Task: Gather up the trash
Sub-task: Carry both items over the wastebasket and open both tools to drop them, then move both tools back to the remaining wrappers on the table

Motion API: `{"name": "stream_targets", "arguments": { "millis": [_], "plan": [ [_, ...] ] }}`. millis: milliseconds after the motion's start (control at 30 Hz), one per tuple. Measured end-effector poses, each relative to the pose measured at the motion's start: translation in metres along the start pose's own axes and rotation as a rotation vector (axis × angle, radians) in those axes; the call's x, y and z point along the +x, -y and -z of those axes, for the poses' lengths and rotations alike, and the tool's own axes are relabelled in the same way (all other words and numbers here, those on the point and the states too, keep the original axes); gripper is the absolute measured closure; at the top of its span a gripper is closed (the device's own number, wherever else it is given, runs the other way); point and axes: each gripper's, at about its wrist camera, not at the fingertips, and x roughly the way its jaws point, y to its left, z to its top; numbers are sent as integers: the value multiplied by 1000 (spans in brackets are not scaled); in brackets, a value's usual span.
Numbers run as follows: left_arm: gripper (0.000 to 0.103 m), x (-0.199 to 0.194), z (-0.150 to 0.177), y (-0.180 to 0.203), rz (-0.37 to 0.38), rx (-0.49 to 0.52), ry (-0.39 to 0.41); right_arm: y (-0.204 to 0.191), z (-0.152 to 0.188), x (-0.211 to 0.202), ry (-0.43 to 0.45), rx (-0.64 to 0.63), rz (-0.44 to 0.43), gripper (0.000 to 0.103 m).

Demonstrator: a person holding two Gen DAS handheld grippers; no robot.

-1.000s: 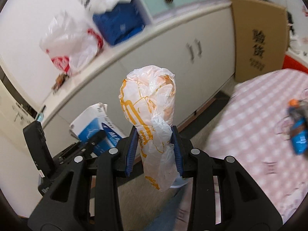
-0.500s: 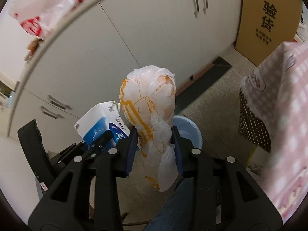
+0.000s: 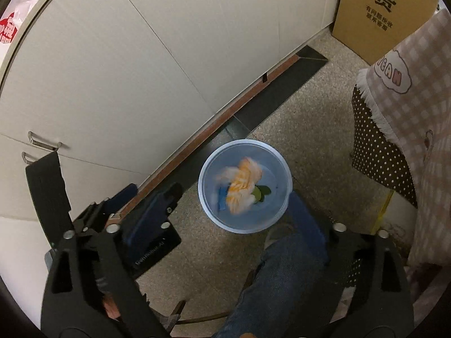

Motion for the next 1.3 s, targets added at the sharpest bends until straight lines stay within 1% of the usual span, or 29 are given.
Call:
{"name": "stream_targets", "arguments": {
  "millis": [67, 100, 167, 233, 300, 333, 533, 700, 900, 1100, 1300],
  "plan": [
    [21, -6, -2, -3, -19, -11, 7, -1, 1, -1, -1, -6, 1, 8],
    [19, -10, -4, -4, -27, -15, 11, -1, 2, -2, 1, -14, 5, 6],
    [17, -21, -2, -6, -59, -17, 31, -6, 3, -5, 2, -42, 20, 6],
    [15, -33, -2, -4, -98, -11, 48, -12, 5, -12, 26, -77, 31, 6],
    [15, -43, -3, -1, -126, -3, 60, -14, 6, -20, 44, -97, 23, 6],
    [15, -53, -2, -1, -129, -1, 72, -16, 7, -26, 58, -105, 10, 6],
    [14, -105, 2, 6, -112, -15, 155, -23, 11, -71, 157, -148, -33, 6],
    [14, -145, 2, 22, -87, -13, 235, -18, 19, -119, 262, -161, -77, 6],
    [14, -195, 5, 54, -41, 22, 328, 1, 31, -173, 378, -160, -103, 6],
    [14, -222, 14, 95, -13, 83, 386, 27, 45, -217, 471, -135, -104, 6],
    [14, -244, 22, 138, 40, 151, 428, 61, 60, -257, 552, -91, -89, 6]
  ]
}}
